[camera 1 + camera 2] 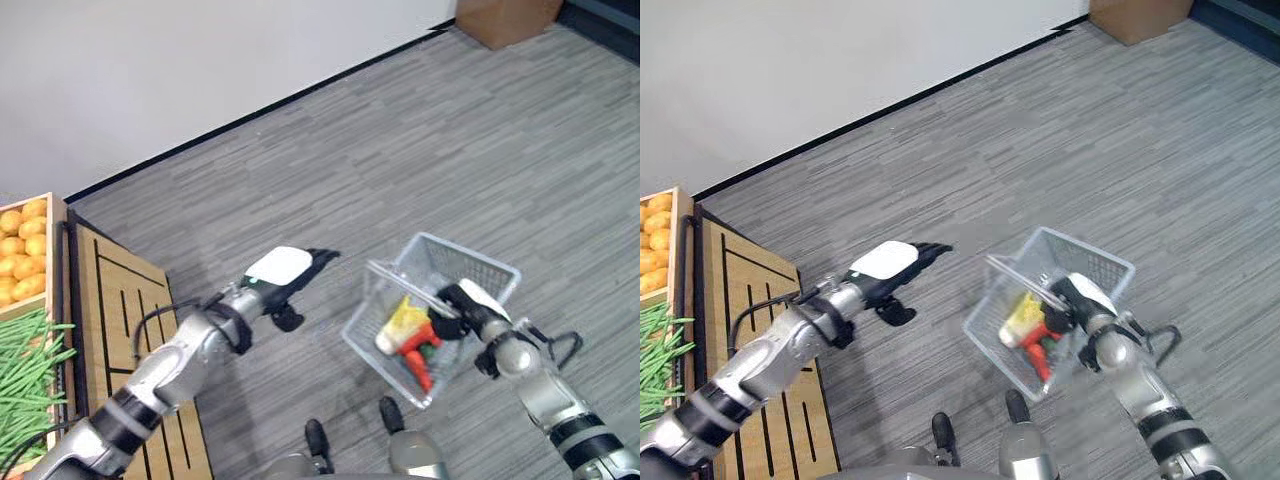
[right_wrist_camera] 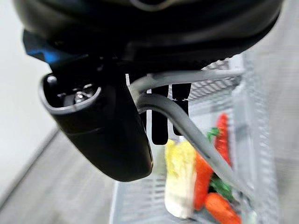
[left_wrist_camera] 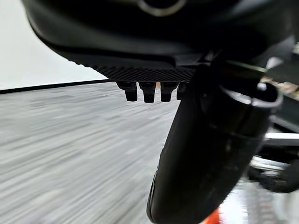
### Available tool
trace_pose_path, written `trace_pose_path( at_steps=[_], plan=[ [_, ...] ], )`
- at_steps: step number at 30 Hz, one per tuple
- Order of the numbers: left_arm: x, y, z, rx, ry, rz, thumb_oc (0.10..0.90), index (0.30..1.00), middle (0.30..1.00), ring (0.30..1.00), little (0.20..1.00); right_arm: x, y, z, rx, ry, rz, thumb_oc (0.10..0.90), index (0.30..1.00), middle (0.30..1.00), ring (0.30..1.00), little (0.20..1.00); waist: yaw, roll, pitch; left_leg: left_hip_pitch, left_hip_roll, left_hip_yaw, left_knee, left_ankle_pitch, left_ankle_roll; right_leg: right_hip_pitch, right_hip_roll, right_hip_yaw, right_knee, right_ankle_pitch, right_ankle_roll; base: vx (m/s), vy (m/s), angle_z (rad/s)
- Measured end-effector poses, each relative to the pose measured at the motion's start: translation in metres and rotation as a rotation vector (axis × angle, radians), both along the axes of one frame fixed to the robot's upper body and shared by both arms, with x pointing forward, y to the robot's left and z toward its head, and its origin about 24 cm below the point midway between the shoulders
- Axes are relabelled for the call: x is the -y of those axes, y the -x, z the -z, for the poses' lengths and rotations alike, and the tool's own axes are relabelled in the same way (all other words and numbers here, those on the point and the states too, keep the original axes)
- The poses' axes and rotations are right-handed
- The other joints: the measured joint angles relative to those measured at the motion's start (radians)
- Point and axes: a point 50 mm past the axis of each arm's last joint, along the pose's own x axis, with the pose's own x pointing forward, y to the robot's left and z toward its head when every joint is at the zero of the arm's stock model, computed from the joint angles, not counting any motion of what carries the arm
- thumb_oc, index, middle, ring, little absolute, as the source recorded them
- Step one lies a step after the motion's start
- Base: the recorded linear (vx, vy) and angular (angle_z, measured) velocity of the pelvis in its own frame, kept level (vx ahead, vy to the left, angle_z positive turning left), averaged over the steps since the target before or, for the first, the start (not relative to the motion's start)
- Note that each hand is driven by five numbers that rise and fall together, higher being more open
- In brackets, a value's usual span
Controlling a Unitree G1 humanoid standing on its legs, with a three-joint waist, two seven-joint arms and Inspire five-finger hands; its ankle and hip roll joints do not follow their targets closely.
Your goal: Get the vegetables into the basket
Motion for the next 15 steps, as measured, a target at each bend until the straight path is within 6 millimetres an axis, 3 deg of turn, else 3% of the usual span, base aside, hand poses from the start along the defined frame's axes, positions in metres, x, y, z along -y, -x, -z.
trace_pose_path(
  at_steps=[3, 7, 10, 13, 15],
  plan=[
    [-0.029, 0.006, 0.015, -0.068, 0.002, -0.136, 0.9, 1.0, 1.0, 1.0, 1.0, 0.023, 0.017, 0.011, -0.059, 0.021, 0.102, 0.4, 0.3, 0.3, 0.3, 0.3, 0.017, -0.002, 0.001, 0.003, 0.0, -0.011, 0.0, 0.0, 0.0, 0.008, 0.0, -0.01, 0.0, 0.002, -0.004, 0.02, 0.001, 0.12],
    [-0.061, 0.02, 0.054, -0.224, 0.001, -0.313, 0.9, 1.0, 1.0, 1.0, 1.0, 0.037, 0.031, 0.021, -0.119, 0.057, 0.148, 0.4, 0.3, 0.3, 0.3, 0.3, 0.022, -0.009, 0.001, 0.016, -0.001, -0.019, 0.0, -0.001, 0.0, 0.025, -0.001, -0.019, 0.0, -0.005, -0.003, -0.01, -0.006, 0.06],
    [-0.078, 0.035, 0.096, -0.362, 0.05, -0.494, 0.9, 1.0, 1.0, 1.0, 1.0, 0.047, 0.043, 0.033, -0.183, 0.076, 0.19, 0.4, 0.3, 0.3, 0.3, 0.3, 0.025, -0.021, -0.003, 0.026, 0.0, -0.025, 0.0, -0.002, 0.0, 0.034, -0.001, -0.024, -0.001, -0.015, 0.002, 0.0, 0.005, 0.06],
    [-0.089, 0.068, 0.145, -0.553, 0.123, -0.709, 0.9, 1.0, 1.0, 1.0, 1.0, 0.061, 0.063, 0.049, -0.283, 0.112, 0.25, 0.4, 0.3, 0.3, 0.3, 0.3, 0.035, -0.038, -0.015, 0.027, 0.0, -0.027, 0.0, -0.002, 0.0, 0.035, -0.002, -0.026, -0.002, -0.016, 0.001, 0.0, 0.001, 0.01],
    [-0.092, 0.088, 0.167, -0.656, 0.129, -0.788, 0.9, 1.0, 1.0, 1.0, 1.0, 0.064, 0.076, 0.06, -0.34, 0.111, 0.287, 0.4, 0.3, 0.3, 0.3, 0.3, 0.041, -0.05, -0.023, 0.027, 0.0, -0.028, 0.0, -0.002, 0.0, 0.036, -0.002, -0.028, -0.002, -0.017, 0.0, 0.0, 0.003, 0.02]
  ],
)
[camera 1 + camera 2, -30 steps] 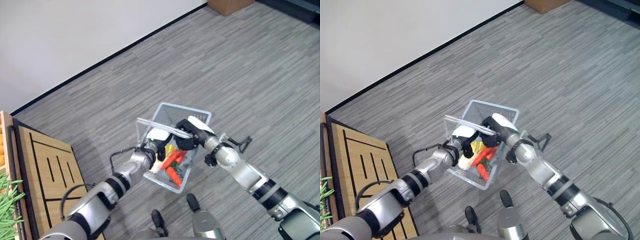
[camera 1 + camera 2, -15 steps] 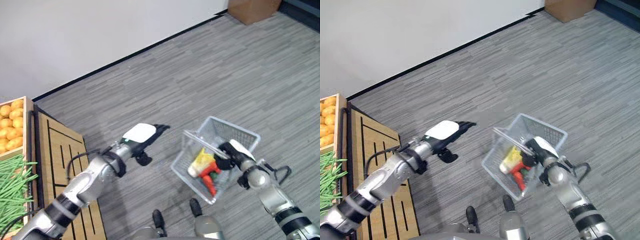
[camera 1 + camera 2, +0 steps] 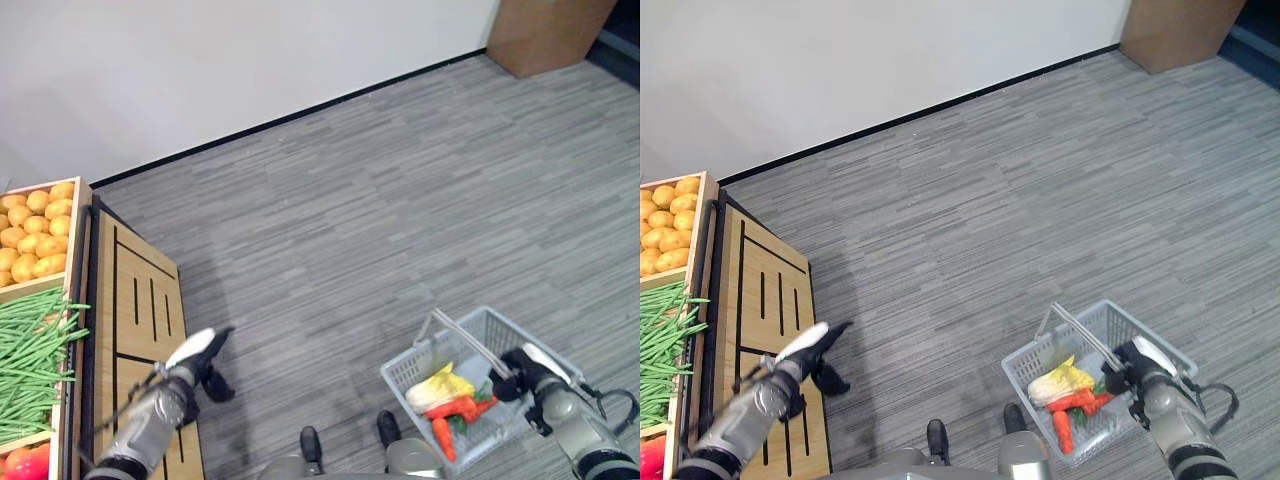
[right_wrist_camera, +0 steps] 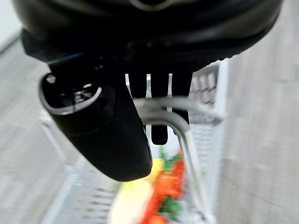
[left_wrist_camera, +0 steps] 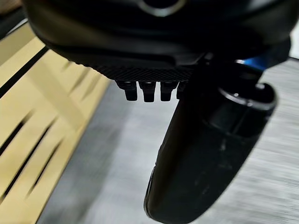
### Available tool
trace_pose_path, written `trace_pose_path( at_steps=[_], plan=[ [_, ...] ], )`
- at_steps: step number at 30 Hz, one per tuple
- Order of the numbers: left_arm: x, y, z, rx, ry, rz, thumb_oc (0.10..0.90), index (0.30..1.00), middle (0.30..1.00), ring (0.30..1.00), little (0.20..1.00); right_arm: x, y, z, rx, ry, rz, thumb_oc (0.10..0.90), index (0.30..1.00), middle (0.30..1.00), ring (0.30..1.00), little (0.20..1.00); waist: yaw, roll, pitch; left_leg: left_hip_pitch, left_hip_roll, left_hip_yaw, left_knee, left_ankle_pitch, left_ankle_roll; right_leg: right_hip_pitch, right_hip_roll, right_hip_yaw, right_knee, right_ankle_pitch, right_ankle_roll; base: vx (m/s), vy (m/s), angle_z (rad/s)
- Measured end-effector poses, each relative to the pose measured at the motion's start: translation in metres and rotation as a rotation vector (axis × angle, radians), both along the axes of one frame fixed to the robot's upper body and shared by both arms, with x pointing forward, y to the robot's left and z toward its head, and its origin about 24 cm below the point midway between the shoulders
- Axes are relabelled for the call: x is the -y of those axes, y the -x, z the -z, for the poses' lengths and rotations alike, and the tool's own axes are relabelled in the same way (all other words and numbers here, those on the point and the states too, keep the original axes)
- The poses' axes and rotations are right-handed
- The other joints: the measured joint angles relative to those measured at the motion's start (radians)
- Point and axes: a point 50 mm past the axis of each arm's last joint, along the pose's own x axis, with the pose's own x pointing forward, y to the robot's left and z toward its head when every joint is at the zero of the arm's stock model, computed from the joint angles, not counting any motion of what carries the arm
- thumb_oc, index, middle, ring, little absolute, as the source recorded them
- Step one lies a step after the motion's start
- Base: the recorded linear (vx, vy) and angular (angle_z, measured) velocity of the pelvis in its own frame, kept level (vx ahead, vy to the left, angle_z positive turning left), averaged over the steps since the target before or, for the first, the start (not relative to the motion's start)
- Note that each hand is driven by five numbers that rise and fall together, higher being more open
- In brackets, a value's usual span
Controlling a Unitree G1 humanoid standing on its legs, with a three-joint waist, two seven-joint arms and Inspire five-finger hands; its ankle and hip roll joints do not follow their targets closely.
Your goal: Get the vegetables into the basket
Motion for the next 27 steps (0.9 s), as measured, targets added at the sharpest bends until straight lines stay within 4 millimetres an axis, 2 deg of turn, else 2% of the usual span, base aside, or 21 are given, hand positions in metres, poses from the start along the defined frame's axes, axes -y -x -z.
trace_pose_path(
  at_steps=[4, 6, 8, 11, 12, 14, 18, 23, 27],
  plan=[
    [0.003, 0.043, 0.038, -0.19, 0.01, -0.131, 0.9, 1.0, 1.0, 1.0, 1.0, -0.009, 0.024, 0.027, -0.075, -0.044, 0.085, 0.4, 0.3, 0.3, 0.3, 0.3, 0.006, -0.022, -0.023, -0.001, 0.0, -0.004, 0.0, 0.0, 0.0, 0.002, -0.001, -0.004, -0.003, -0.001, -0.001, -0.01, -0.002, 0.02],
    [0.012, 0.075, 0.064, -0.337, -0.003, -0.244, 0.9, 1.0, 1.0, 1.0, 1.0, -0.019, 0.046, 0.05, -0.144, -0.083, 0.182, 0.4, 0.3, 0.3, 0.3, 0.3, 0.012, -0.024, -0.065, -0.001, 0.0, -0.008, 0.0, -0.003, -0.002, 0.003, -0.001, -0.007, -0.004, -0.004, -0.004, -0.02, -0.005, 0.05],
    [0.019, 0.099, 0.074, -0.448, -0.019, -0.298, 0.9, 1.0, 1.0, 1.0, 1.0, -0.027, 0.06, 0.062, -0.164, -0.128, 0.291, 0.4, 0.3, 0.3, 0.3, 0.3, 0.012, -0.024, -0.087, -0.001, 0.001, -0.007, -0.001, -0.006, -0.005, 0.003, 0.001, -0.007, -0.004, -0.008, -0.01, 0.0, 0.0, 0.0],
    [0.021, 0.12, 0.078, -0.498, -0.035, -0.333, 0.9, 1.0, 1.0, 1.0, 1.0, -0.032, 0.084, 0.072, -0.201, -0.167, 0.396, 0.4, 0.3, 0.3, 0.3, 0.3, 0.026, -0.024, -0.099, -0.002, 0.002, -0.01, -0.001, -0.008, -0.005, 0.003, 0.001, -0.011, -0.004, -0.012, -0.015, 0.0, -0.003, 0.01],
    [0.021, 0.119, 0.078, -0.496, -0.036, -0.351, 0.9, 1.0, 1.0, 1.0, 1.0, -0.035, 0.09, 0.076, -0.205, -0.184, 0.443, 0.4, 0.3, 0.3, 0.3, 0.3, 0.032, -0.028, -0.109, -0.002, 0.003, -0.011, 0.0, -0.008, -0.005, 0.004, 0.002, -0.012, -0.003, -0.012, -0.017, 0.0, 0.002, 0.04],
    [0.019, 0.131, 0.079, -0.525, -0.034, -0.402, 0.9, 1.0, 1.0, 1.0, 1.0, -0.034, 0.1, 0.077, -0.209, -0.2, 0.511, 0.4, 0.3, 0.3, 0.3, 0.3, 0.039, -0.029, -0.124, -0.004, 0.003, -0.013, -0.002, -0.009, -0.005, 0.003, 0.002, -0.015, -0.003, -0.013, -0.017, 0.0, 0.0, 0.02],
    [0.015, 0.14, 0.079, -0.507, 0.026, -0.59, 0.9, 1.0, 1.0, 1.0, 1.0, -0.035, 0.114, 0.08, -0.224, -0.234, 0.604, 0.4, 0.3, 0.3, 0.3, 0.3, 0.041, -0.031, -0.143, -0.004, 0.003, -0.019, -0.001, -0.009, -0.005, 0.006, 0.002, -0.022, -0.004, -0.014, -0.018, 0.0, 0.0, 0.02],
    [0.016, 0.142, 0.079, -0.501, 0.053, -0.639, 0.9, 1.0, 1.0, 1.0, 1.0, -0.036, 0.126, 0.082, -0.252, -0.235, 0.618, 0.4, 0.3, 0.3, 0.3, 0.3, 0.049, -0.031, -0.144, -0.005, 0.003, -0.03, -0.001, -0.008, -0.004, 0.01, 0.002, -0.032, -0.004, -0.014, -0.019, -0.01, -0.004, 0.06],
    [0.019, 0.138, 0.08, -0.48, 0.081, -0.658, 0.9, 1.0, 1.0, 1.0, 1.0, -0.036, 0.127, 0.082, -0.254, -0.235, 0.617, 0.4, 0.3, 0.3, 0.3, 0.3, 0.057, -0.031, -0.145, -0.008, 0.004, -0.036, 0.0, -0.008, -0.004, 0.01, 0.002, -0.039, -0.004, -0.016, -0.021, 0.0, -0.005, 0.06]
  ],
)
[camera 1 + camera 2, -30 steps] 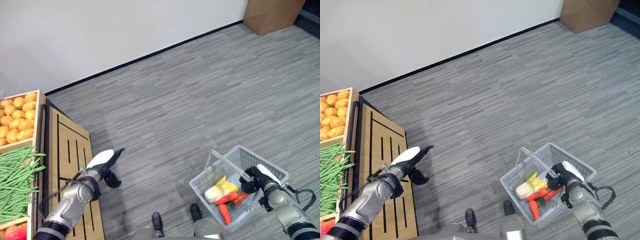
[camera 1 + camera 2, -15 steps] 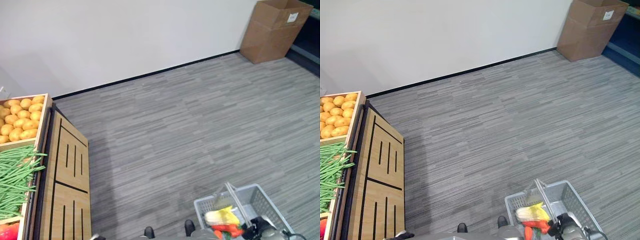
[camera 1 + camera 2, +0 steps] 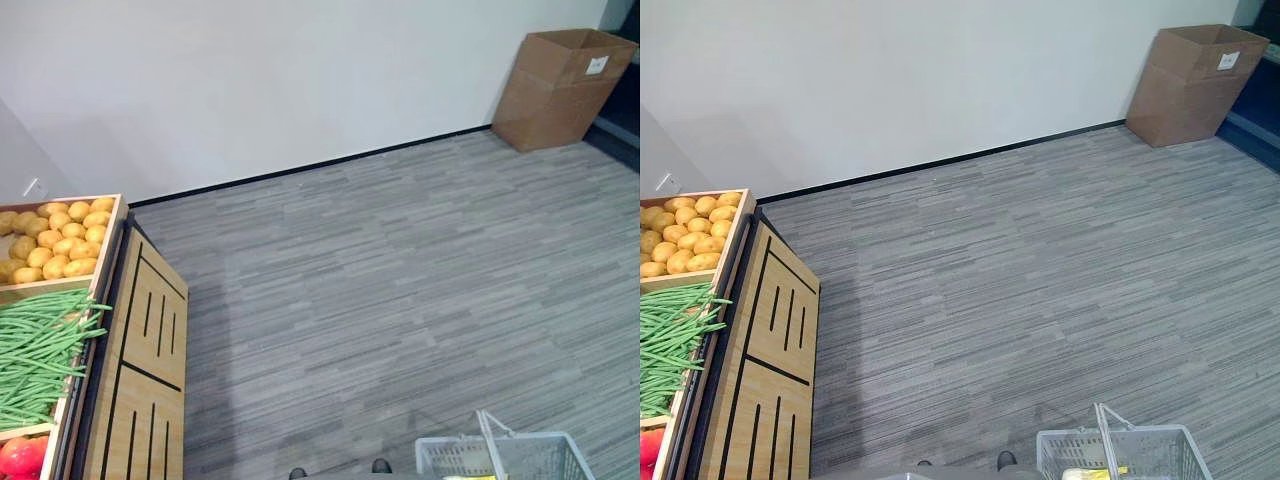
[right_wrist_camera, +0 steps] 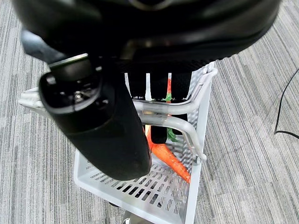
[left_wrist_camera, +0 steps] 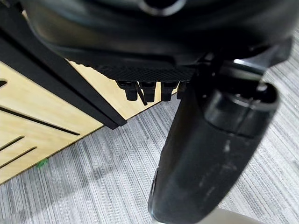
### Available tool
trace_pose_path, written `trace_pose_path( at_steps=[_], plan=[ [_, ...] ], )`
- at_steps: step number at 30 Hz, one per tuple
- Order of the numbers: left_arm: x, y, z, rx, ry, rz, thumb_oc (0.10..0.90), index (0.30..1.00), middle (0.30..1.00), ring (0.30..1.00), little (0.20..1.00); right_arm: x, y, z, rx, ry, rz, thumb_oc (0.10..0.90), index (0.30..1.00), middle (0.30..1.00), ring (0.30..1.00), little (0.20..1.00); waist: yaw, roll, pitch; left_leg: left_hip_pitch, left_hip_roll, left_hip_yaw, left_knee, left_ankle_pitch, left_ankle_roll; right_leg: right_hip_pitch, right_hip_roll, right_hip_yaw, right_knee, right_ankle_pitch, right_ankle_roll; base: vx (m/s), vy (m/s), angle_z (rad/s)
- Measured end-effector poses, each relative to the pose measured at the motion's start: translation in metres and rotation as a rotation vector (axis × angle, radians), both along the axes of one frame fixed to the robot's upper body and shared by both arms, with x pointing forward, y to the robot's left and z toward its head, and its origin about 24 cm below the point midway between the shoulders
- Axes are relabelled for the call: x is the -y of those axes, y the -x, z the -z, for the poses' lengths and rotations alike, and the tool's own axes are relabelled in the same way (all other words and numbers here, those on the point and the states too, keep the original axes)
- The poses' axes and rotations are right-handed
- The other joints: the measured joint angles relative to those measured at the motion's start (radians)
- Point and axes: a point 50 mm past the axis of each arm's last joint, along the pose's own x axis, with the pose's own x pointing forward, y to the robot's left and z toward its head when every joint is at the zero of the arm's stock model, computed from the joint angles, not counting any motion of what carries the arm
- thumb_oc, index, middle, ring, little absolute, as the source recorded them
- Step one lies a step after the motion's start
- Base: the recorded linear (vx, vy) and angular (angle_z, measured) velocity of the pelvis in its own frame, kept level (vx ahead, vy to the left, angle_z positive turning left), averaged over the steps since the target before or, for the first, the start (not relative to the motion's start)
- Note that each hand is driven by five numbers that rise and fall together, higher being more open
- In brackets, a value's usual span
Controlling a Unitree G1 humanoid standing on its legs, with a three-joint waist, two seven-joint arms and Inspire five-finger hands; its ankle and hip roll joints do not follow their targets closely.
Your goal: Get the vegetables into the basket
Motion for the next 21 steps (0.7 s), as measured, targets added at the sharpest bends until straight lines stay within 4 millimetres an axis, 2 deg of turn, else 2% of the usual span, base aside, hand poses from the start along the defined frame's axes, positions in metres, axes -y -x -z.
trace_pose_path(
  at_steps=[4, 5, 21],
  plan=[
    [0.002, -0.002, 0.0, 0.013, 0.007, -0.005, 0.9, 1.0, 1.0, 1.0, 1.0, -0.001, -0.002, 0.0, 0.004, 0.0, -0.005, 0.4, 0.3, 0.3, 0.3, 0.3, 0.003, 0.0, 0.0, -0.003, 0.0, -0.005, 0.0, 0.001, 0.0, 0.0, 0.0, -0.006, 0.0, -0.001, -0.001, 0.0, -0.004, 0.03],
    [0.002, -0.002, 0.0, 0.015, 0.009, -0.01, 0.9, 1.0, 1.0, 1.0, 1.0, -0.001, -0.002, 0.0, 0.004, 0.0, -0.006, 0.9, 1.0, 1.0, 1.0, 1.0, 0.003, 0.0, 0.0, -0.003, 0.0, -0.005, 0.0, 0.002, -0.001, 0.0, 0.0, -0.006, 0.0, -0.001, 0.0, 0.0, 0.0, 0.0],
    [0.004, -0.011, 0.0, 0.039, 0.03, 0.004, 0.9, 1.0, 1.0, 1.0, 1.0, -0.009, -0.004, 0.004, 0.017, -0.023, -0.006, 0.9, 1.0, 1.0, 1.0, 1.0, 0.002, 0.0, -0.001, -0.006, 0.0, -0.014, 0.0, 0.002, -0.001, 0.003, 0.0, -0.02, 0.0, 0.0, 0.006, 0.0, -0.001, 0.02]
  ],
)
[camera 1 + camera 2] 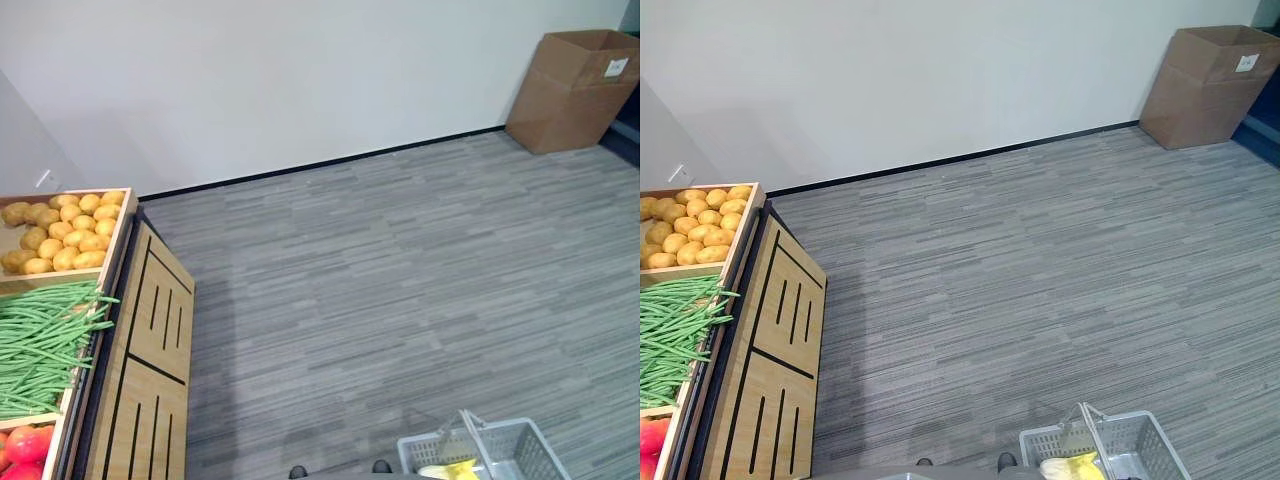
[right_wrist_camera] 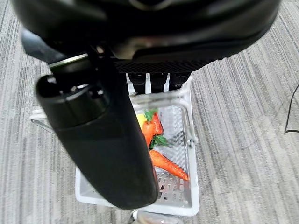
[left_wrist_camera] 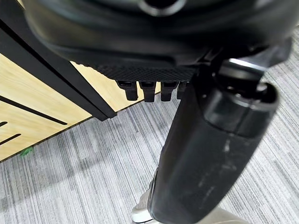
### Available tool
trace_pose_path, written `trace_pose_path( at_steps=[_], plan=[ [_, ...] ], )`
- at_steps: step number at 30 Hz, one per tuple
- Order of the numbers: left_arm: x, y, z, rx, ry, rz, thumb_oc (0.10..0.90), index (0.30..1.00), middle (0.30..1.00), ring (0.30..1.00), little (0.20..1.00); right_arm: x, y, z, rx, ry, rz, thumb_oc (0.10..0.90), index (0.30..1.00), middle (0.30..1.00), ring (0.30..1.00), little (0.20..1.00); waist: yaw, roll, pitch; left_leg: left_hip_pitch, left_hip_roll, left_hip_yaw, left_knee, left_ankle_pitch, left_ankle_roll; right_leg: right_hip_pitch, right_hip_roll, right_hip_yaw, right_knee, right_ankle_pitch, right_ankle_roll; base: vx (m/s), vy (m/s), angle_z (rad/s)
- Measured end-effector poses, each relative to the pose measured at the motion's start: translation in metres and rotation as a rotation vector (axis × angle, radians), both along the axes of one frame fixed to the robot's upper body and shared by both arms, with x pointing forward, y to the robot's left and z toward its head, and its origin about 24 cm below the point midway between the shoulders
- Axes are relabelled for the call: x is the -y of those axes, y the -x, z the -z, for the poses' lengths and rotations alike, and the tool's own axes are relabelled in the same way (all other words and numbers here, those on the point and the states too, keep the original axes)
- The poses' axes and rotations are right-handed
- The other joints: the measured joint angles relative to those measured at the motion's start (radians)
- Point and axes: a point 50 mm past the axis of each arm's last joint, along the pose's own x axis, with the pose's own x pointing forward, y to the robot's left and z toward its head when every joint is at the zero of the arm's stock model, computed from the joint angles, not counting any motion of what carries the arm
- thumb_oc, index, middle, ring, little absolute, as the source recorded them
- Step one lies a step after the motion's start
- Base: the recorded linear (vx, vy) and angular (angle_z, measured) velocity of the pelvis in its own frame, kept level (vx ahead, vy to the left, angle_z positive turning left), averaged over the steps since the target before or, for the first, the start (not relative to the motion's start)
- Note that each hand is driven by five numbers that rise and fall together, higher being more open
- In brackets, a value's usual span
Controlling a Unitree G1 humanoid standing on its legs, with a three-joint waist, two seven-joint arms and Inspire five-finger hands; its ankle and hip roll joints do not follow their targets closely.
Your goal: Get the vegetables into the basket
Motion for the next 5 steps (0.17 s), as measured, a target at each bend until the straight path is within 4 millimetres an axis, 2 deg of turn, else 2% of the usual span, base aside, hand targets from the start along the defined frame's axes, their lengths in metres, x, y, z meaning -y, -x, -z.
trace_pose_path(
  at_steps=[5],
  plan=[
    [0.0006, -0.001, 0.0, 0.009, 0.003, 0.004, 0.9, 1.0, 1.0, 1.0, 1.0, -0.0012, -0.0015, 0.0004, 0.004, -0.004, -0.001, 0.9, 1.0, 1.0, 1.0, 1.0, 0.0, 0.0, 0.0, 0.0, 0.0, 0.0, 0.0, 0.0, 0.0, 0.0, 0.0, 0.0, 0.0, -0.001, 0.001, 0.0, 0.0, 0.0]
  ],
)
